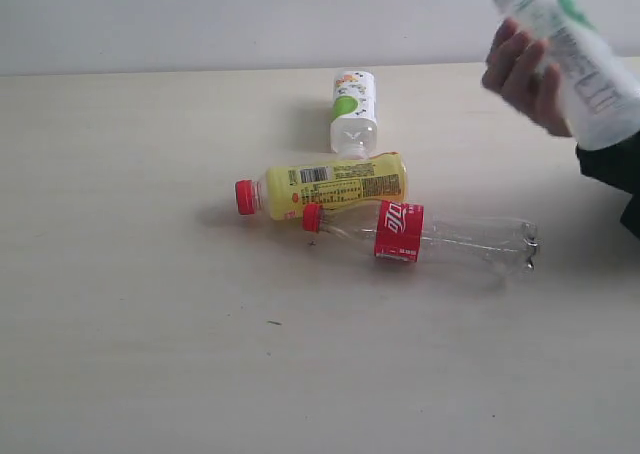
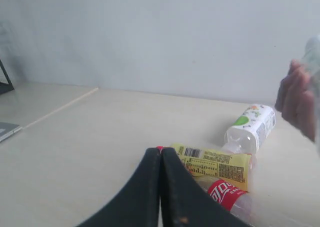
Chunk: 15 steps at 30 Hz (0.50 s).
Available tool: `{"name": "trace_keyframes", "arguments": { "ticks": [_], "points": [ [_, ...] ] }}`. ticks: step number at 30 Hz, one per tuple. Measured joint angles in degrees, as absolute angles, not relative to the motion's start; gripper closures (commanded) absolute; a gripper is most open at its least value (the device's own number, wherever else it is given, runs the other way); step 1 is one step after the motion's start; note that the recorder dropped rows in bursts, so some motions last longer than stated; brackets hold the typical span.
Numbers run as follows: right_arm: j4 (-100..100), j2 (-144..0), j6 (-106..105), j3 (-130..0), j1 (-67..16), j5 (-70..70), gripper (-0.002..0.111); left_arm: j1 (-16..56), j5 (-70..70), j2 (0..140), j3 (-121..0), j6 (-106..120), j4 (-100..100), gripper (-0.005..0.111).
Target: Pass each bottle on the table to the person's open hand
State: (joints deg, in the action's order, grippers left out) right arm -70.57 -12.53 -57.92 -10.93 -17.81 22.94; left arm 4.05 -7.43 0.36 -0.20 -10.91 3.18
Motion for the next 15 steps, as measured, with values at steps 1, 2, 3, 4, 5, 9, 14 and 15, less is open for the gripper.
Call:
{"name": "trace_keyframes", "arguments": {
  "ticks": [1, 2, 3, 4, 5, 9, 14, 15],
  "points": [
    [-70.67, -12.43, -58.03, -10.80, -17.81, 22.94, 0.108, 4.05, -7.43, 0.36, -0.20, -10.91, 3.18, 0.107],
    [-70.80, -12.29, -58.04, -10.66, -17.81, 22.86, 0.108, 4.05, -7.43, 0.36, -0.20, -10.91, 3.18, 0.107],
    [-70.89, -12.19, -58.04, -10.54, -17.81, 22.82, 0.108, 4.05, -7.43, 0.36, -0.20, -10.91, 3.18, 0.107],
    [-70.89, -12.19, -58.12, -10.43, -17.81, 22.72, 0.108, 4.05, -7.43, 0.36, -0.20, -10.91, 3.18, 0.107],
    [-71.03, -12.19, -58.12, -10.51, -17.81, 22.72, 0.108, 4.05, -7.43, 0.36, -0.20, -10.91, 3.18, 0.107],
    [-71.20, -12.19, -58.12, -10.51, -17.81, 22.72, 0.108, 4.05, -7.43, 0.36, -0.20, -10.91, 3.18, 0.107],
    [-71.31, -12.19, -58.12, -10.51, -17.81, 22.60, 0.108, 4.05, -7.43, 0.36, -0.20, -10.91, 3.18, 0.107],
    [-71.36, -12.19, -58.12, -10.51, -17.81, 22.48, 0.108, 4.05, -7.43, 0.36, -0.20, -10.91, 3.18, 0.107]
  ]
}}
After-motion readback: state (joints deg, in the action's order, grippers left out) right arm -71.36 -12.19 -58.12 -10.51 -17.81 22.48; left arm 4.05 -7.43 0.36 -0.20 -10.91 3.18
